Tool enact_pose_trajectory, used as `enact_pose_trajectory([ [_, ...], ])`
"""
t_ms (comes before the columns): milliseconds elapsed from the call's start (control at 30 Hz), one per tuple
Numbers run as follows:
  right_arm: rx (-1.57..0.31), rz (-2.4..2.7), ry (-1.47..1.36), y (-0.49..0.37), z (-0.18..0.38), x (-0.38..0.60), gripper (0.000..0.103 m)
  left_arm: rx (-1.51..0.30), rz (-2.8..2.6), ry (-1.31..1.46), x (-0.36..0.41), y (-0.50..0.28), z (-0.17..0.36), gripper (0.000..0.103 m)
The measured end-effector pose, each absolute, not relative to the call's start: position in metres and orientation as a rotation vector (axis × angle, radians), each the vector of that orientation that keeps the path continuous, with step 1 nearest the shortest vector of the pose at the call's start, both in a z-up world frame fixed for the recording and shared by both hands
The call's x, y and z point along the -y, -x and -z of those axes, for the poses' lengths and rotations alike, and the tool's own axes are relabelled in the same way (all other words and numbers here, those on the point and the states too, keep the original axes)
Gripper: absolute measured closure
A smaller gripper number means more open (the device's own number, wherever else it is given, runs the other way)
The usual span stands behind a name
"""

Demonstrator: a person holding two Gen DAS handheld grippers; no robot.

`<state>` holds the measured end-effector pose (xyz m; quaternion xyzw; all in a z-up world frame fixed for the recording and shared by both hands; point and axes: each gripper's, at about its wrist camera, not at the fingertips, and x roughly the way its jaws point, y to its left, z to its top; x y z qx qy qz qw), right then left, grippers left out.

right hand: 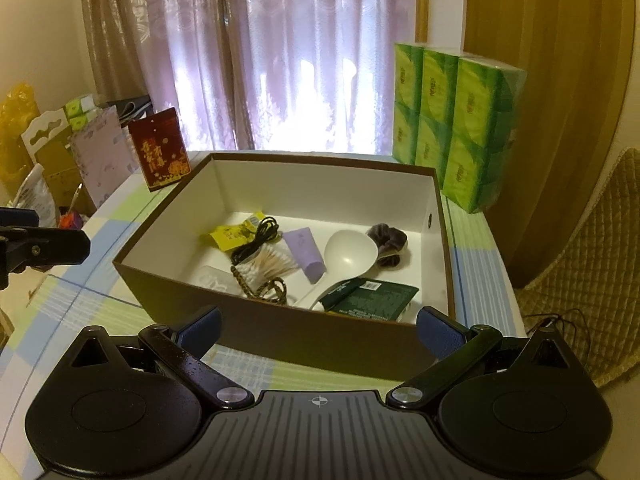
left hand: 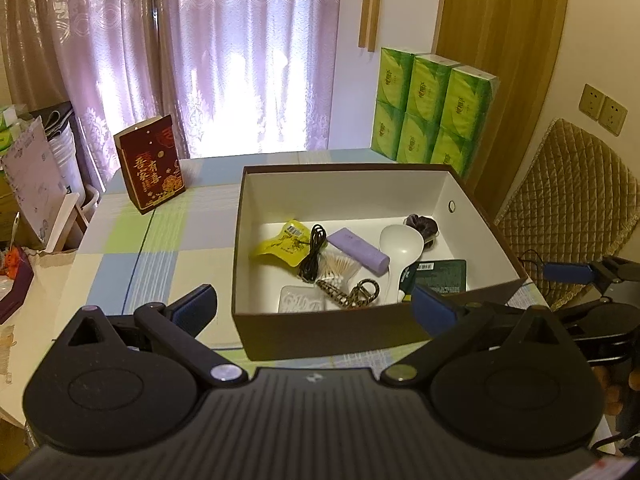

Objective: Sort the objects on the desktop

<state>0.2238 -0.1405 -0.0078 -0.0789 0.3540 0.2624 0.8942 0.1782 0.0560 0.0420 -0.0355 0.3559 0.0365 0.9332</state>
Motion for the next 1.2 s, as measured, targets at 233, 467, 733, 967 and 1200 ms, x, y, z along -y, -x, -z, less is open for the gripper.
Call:
enact_pose_trajectory([
  [233, -0.733, -0.516, 0.164, -0.204, 0.006, 0.135, 0.002, -0.727, -0.075, 0.069, -0.062, -0.158, -0.045, 0.001],
  [467, -0.722, -0.484, 0.152, -0.184, 0.002, 0.131, 0.002, -0.724, -0.06, 0.053, -0.068, -0.139, -0.044, 0.001],
  [733, -0.715, -0.469, 0.152, -0.166, -0.001, 0.126, 0.002, -0.726, -0.042, 0.038, -0.069, -0.125, -0.044, 0.001],
  [967, -0.715, -0.477, 0.164, -0.16, 0.0, 0.128, 0.002, -0.726, -0.051, 0.028, -0.064, -0.114, -0.042, 0.001],
  [1200, -0.725, -0.502, 0.169, -0.159, 0.005, 0.138, 0.002, -0.731, -0.075, 0.025, -0.051, -0.113, -0.04, 0.001],
])
